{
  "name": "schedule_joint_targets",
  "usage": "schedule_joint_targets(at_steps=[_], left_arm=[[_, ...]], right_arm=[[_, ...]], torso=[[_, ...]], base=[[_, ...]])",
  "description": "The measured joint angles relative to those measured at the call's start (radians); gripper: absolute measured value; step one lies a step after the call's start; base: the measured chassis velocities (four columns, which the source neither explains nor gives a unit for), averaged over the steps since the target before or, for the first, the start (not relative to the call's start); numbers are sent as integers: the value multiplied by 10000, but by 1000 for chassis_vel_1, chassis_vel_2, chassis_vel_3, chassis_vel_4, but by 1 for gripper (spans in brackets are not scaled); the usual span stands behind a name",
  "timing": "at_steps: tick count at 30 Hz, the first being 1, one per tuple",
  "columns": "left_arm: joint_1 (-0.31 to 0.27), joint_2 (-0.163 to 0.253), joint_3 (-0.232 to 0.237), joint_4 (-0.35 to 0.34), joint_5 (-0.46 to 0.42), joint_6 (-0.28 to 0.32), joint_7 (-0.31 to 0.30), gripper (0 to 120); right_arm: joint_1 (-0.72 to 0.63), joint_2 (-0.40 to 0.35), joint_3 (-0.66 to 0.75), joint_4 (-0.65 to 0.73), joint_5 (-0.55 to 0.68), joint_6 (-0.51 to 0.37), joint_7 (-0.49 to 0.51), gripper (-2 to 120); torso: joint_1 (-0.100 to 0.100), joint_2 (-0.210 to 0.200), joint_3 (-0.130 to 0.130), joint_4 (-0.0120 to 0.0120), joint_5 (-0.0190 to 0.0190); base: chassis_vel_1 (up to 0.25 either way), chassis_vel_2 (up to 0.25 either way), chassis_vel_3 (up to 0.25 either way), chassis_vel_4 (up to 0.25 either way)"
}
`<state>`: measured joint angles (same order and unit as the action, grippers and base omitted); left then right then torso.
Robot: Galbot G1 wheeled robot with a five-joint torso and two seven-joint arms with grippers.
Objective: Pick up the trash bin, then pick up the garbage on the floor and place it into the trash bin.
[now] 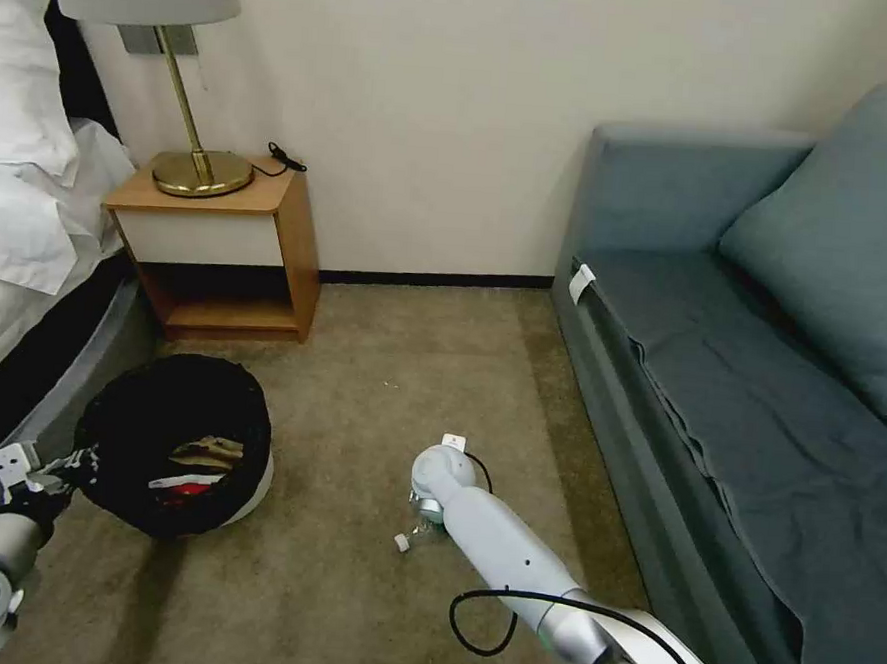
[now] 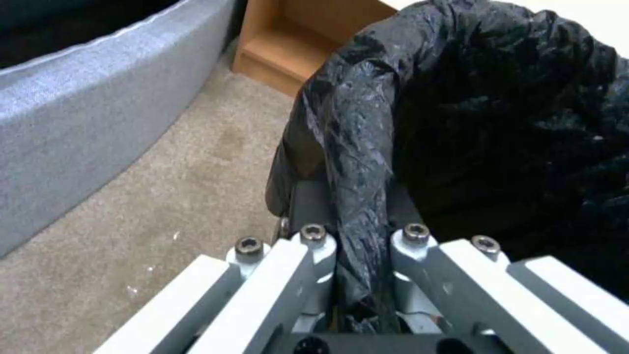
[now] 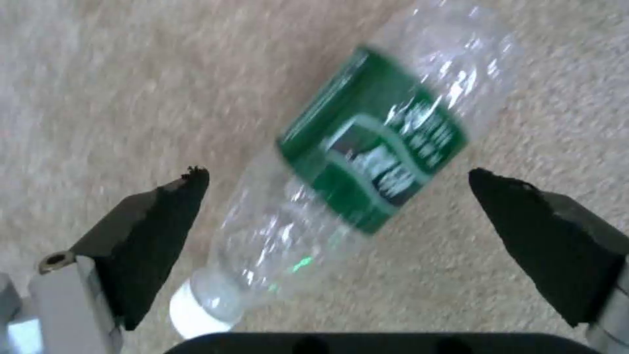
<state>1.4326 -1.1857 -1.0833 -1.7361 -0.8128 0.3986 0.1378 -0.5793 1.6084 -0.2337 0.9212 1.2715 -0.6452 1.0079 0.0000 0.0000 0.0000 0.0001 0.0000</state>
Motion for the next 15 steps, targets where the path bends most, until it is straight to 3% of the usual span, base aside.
schedule_joint_targets(at_steps=[9, 12, 15], left_arm=[[38, -23, -47, -16, -17, -32, 19, 4], [44, -36, -47, -25, -17, -37, 26, 4], [39, -47, -41, -35, -15, -41, 32, 4]], right_arm=[[-116, -3, -122, -8, -159, -117, -38, 100], [-118, -4, -152, -7, -169, -126, -70, 96], [-118, -3, -202, -5, -189, -127, -134, 81]], torso=[[0, 0, 0, -1, -1], [0, 0, 0, -1, -1], [0, 0, 0, -1, 0]], base=[[0, 0, 0, 0], [0, 0, 0, 0], [0, 0, 0, 0]])
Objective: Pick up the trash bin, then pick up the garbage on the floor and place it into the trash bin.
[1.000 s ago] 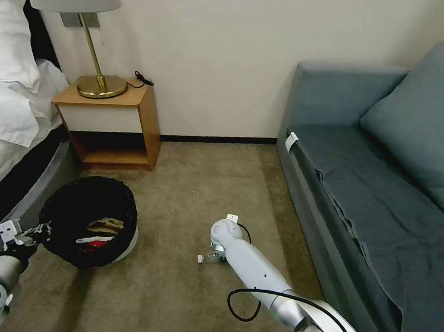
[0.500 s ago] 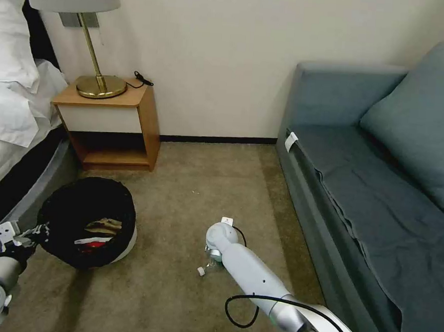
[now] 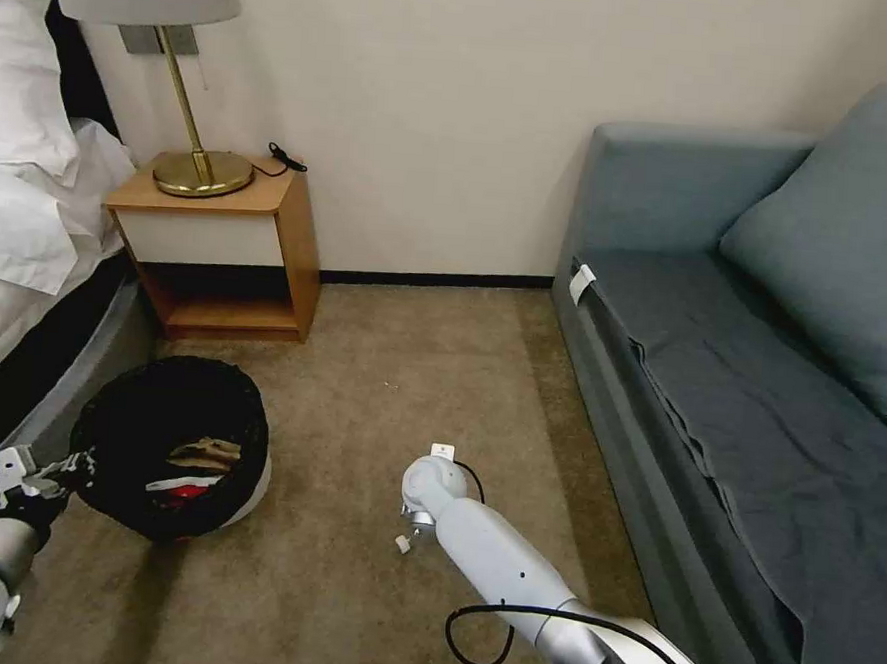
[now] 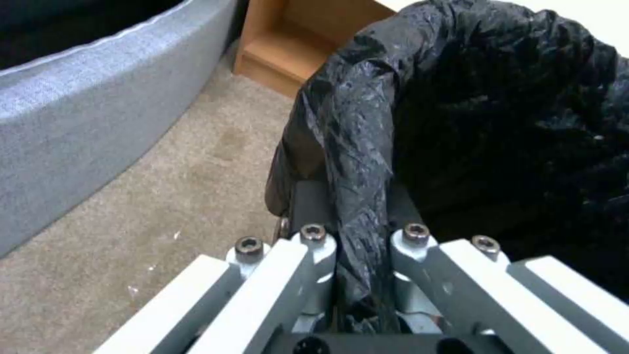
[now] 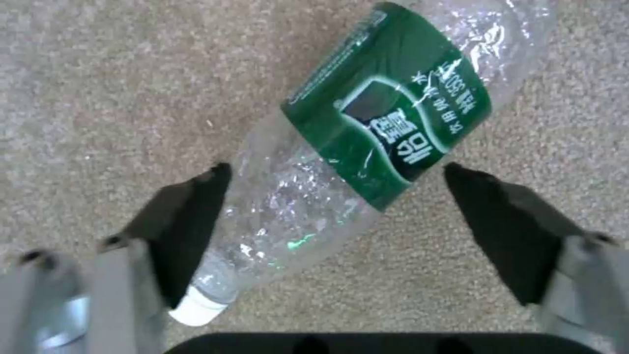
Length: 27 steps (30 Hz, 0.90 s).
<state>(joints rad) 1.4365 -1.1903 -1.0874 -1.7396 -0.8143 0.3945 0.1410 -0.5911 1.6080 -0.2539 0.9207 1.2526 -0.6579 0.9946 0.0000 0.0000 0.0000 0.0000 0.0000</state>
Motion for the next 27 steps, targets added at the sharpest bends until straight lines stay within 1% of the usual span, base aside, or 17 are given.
schedule_joint_targets(at_steps=[1, 5, 6, 8, 9, 10, 12, 13, 14, 17, 18, 19, 22, 24, 25, 27], left_arm=[[0, 0, 0, 0, 0, 0, 0, 4], [-5, -12, 6, -14, 8, -3, 10, 4], [-5, -12, 6, -14, 8, -3, 10, 4], [0, -22, 9, -25, 14, -5, 19, 4], [0, -22, 9, -25, 14, -5, 19, 4], [2, -23, 10, -28, 16, -6, 19, 4], [5, -22, 12, -35, 18, -6, 22, 4], [4, -19, 12, -36, 18, -6, 22, 4], [4, -19, 12, -36, 18, -6, 22, 4], [0, -8, 11, -49, 18, -6, 22, 4], [0, -3, 10, -58, 18, -6, 23, 4], [0, -3, 10, -58, 18, -6, 23, 4], [2, 2, 11, -77, 18, -6, 23, 4], [1, 3, 26, -84, 22, -6, 23, 4], [-9, 3, 61, -92, 34, -1, 23, 4], [-17, 3, 78, -94, 41, 3, 23, 4]], right_arm=[[0, 0, 0, 0, 0, 0, 0, 81], [3, 0, -41, -2, -30, -6, -67, 64], [3, 0, -41, -2, -30, -6, -67, 64], [-3, 0, -51, -1, -45, -11, -91, 53], [-3, 0, -51, -1, -45, -11, -91, 53], [-8, 0, -55, -1, -48, -17, -95, 50], [-23, 0, -101, 14, -60, -25, -118, 38], [-26, 0, -110, 15, -67, -27, -122, 35], [-26, 0, -110, 15, -67, -27, -122, 35], [-39, 0, -154, 14, -124, -29, -165, 23], [-46, 1, -174, 14, -146, -29, -181, 20], [-46, 1, -174, 14, -146, -29, -181, 20], [-56, -3, -274, 154, -140, -29, -194, 11], [-53, -3, -340, 279, -113, -27, -196, 10], [-32, -2, -397, 441, -21, -23, -180, 7], [-16, -3, -412, 520, 17, -21, -160, 7]], torso=[[0, 0, 0, 0, 0], [0, 0, 0, 0, 0], [0, 0, 0, 0, 0], [0, 0, 0, 0, 0], [0, 0, 0, 0, 0], [0, -1, 0, 0, 0], [0, 0, -1, 0, 0], [0, 0, 0, 0, 0], [0, 0, 0, 0, 0], [0, 0, 0, -1, 0], [0, 0, 0, 0, 0], [0, 0, 0, 0, 0], [0, -1, 0, -1, 0], [0, 0, 0, 0, 0], [0, 0, 0, 0, 0], [0, 0, 0, 1, 0]], base=[[0, 0, 0, 0], [0, 0, 0, 0], [0, 0, 0, 0], [0, 0, 0, 0], [0, 0, 0, 0], [0, 0, 0, 0], [0, 0, 0, 0], [0, 0, 0, 0], [0, 0, 0, 0], [0, 0, 0, 0], [0, 0, 0, 0], [0, 0, 0, 0], [0, 0, 0, 0], [0, 0, 0, 0], [0, 0, 0, 0], [0, 0, 0, 0]])
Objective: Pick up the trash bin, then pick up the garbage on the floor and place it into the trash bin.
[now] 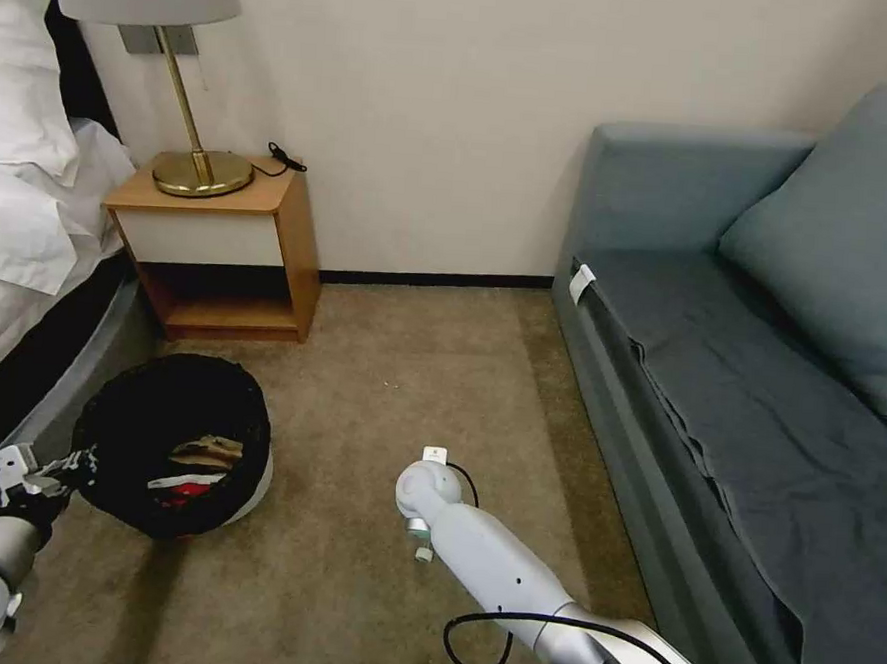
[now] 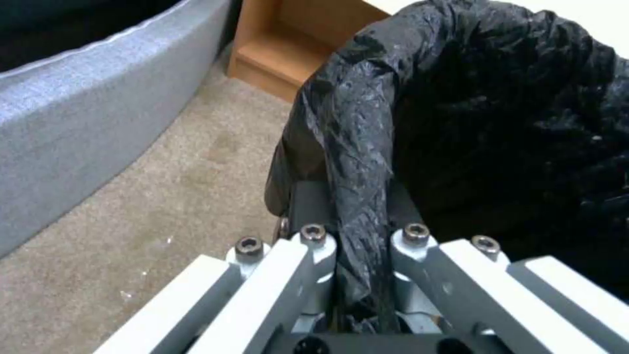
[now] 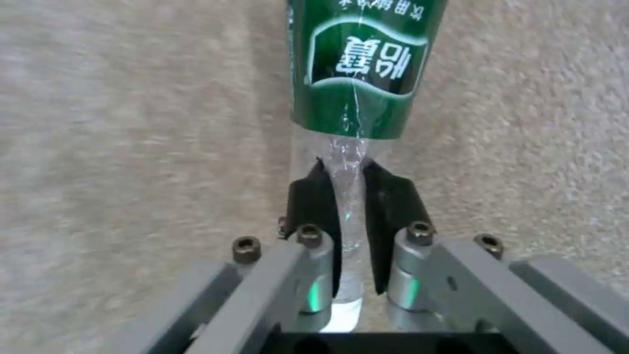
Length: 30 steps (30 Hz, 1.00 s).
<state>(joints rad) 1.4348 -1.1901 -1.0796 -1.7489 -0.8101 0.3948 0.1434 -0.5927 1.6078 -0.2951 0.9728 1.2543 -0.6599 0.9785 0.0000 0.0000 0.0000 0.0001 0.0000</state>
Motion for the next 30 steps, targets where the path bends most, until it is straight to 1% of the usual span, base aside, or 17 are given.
schedule_joint_targets(at_steps=[3, 5, 6, 8, 9, 11, 15, 16, 19, 25, 26, 29, 30], left_arm=[[-43, -9, 95, -61, 52, 40, -17, 4], [-64, -11, 159, -110, 70, 67, -32, 4], [-64, -11, 159, -110, 70, 67, -32, 4], [-84, -11, 214, -147, 81, 94, -46, 4], [-110, -10, 261, -180, 95, 127, -61, 4], [-118, -11, 280, -194, 98, 138, -69, 4], [-118, -43, 392, -312, 114, 200, -93, 4], [-118, -43, 392, -312, 114, 200, -93, 4], [-111, -77, 484, -391, 140, 226, -110, 4], [-128, -157, 637, -476, 207, 304, -157, 4], [-128, -157, 637, -476, 207, 304, -157, 4], [-131, -219, 701, -509, 232, 346, -174, 4], [-131, -219, 701, -509, 232, 346, -174, 4]], right_arm=[[117, -24, -142, 633, 250, 20, 127, 7], [216, -289, -279, 1206, 434, 46, 189, 7], [216, -289, -279, 1206, 434, 46, 189, 7], [279, -598, -363, 1656, 514, 78, 261, 7], [364, -939, -433, 2197, 577, 123, 369, 7], [407, -1077, -453, 2420, 582, 142, 421, 7], [709, -1769, -438, 3522, 555, 255, 579, 7], [709, -1769, -438, 3522, 555, 255, 579, 7], [953, -2081, -350, 4189, 534, 348, 573, 7], [1598, -2448, -349, 5372, 309, 719, 223, 7], [1598, -2448, -349, 5372, 309, 719, 223, 7], [2141, -2579, -482, 6162, 86, 1077, -274, 7], [2141, -2579, -482, 6162, 86, 1077, -274, 7]], torso=[[0, 0, 1, 0, 1], [0, 0, -1, 4, 2], [0, 0, -1, 4, 2], [0, 0, 0, 0, 1], [0, 0, 0, -3, 1], [0, 0, 0, -3, 1], [0, 0, 0, -2, 2], [0, 0, 0, -2, 2], [0, 0, 0, -1, 3], [0, 0, 0, -1, 1], [0, 0, 0, -1, 1], [0, 0, 0, 0, 1], [0, 0, 0, 0, 1]], base=[[0, 0, 0, 0], [0, 0, 0, 0], [0, 0, 0, 0], [0, 0, 0, 0], [0, 0, 0, 0], [0, 0, 0, 0], [0, 0, 0, 0], [0, 0, 0, 0], [0, 0, 0, 0], [0, 0, 0, 0], [0, 0, 0, 0], [0, 0, 0, 0], [0, 0, 0, 0]])
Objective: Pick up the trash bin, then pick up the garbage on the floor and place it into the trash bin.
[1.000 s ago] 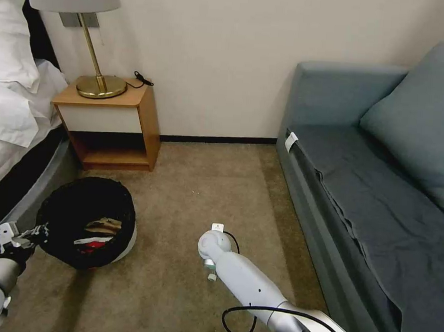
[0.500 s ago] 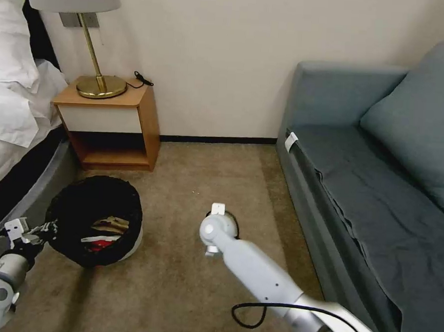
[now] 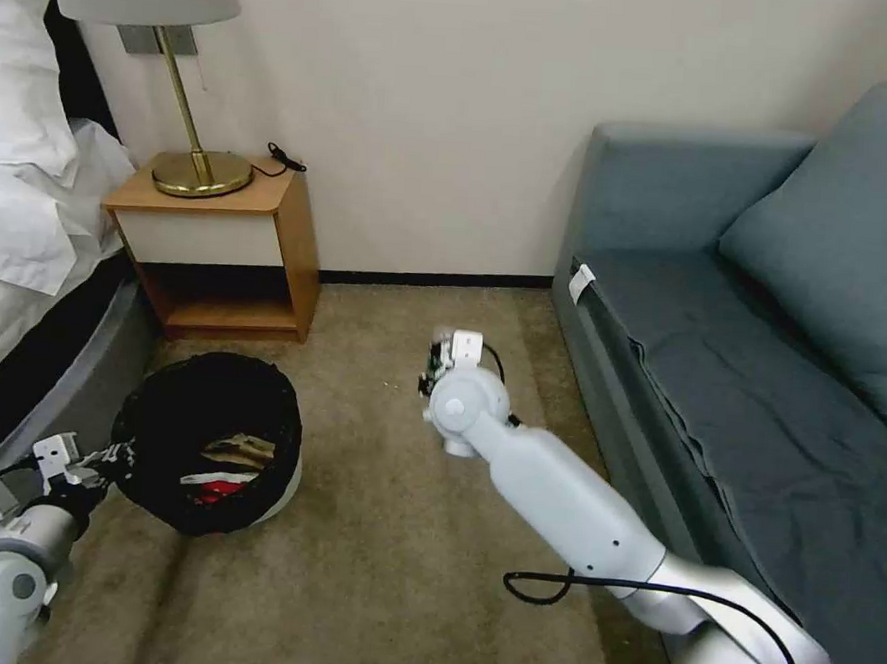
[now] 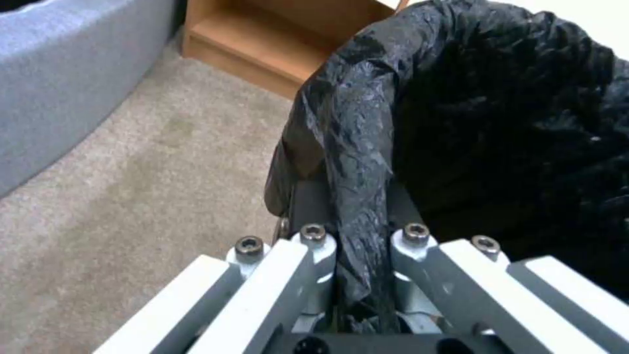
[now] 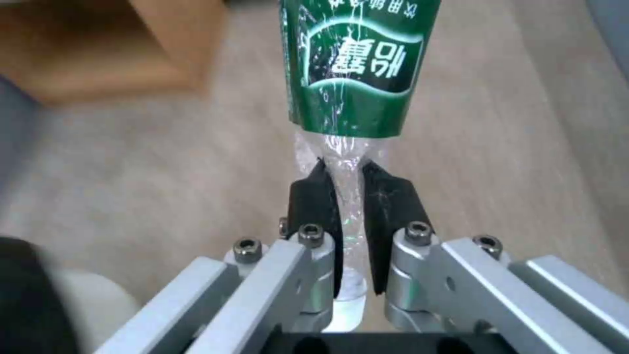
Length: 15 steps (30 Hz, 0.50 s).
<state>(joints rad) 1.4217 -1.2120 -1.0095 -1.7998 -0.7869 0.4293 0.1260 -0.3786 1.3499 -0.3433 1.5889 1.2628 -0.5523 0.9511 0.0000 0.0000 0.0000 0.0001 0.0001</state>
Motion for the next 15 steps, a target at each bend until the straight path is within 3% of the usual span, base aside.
schedule_joint_targets(at_steps=[7, 15], left_arm=[[-7, -135, 157, -70, 92, 56, -12, 4], [-1, -202, 232, -150, 130, 106, -26, 4]], right_arm=[[907, -164, -461, 1442, -182, 581, -1077, 5], [1050, -216, -1345, 2225, -934, 1026, -2398, 4]], torso=[[0, 0, 0, 0, -1], [0, 0, 0, 0, -2]], base=[[0, 0, 0, 0], [0, 0, 0, 0]])
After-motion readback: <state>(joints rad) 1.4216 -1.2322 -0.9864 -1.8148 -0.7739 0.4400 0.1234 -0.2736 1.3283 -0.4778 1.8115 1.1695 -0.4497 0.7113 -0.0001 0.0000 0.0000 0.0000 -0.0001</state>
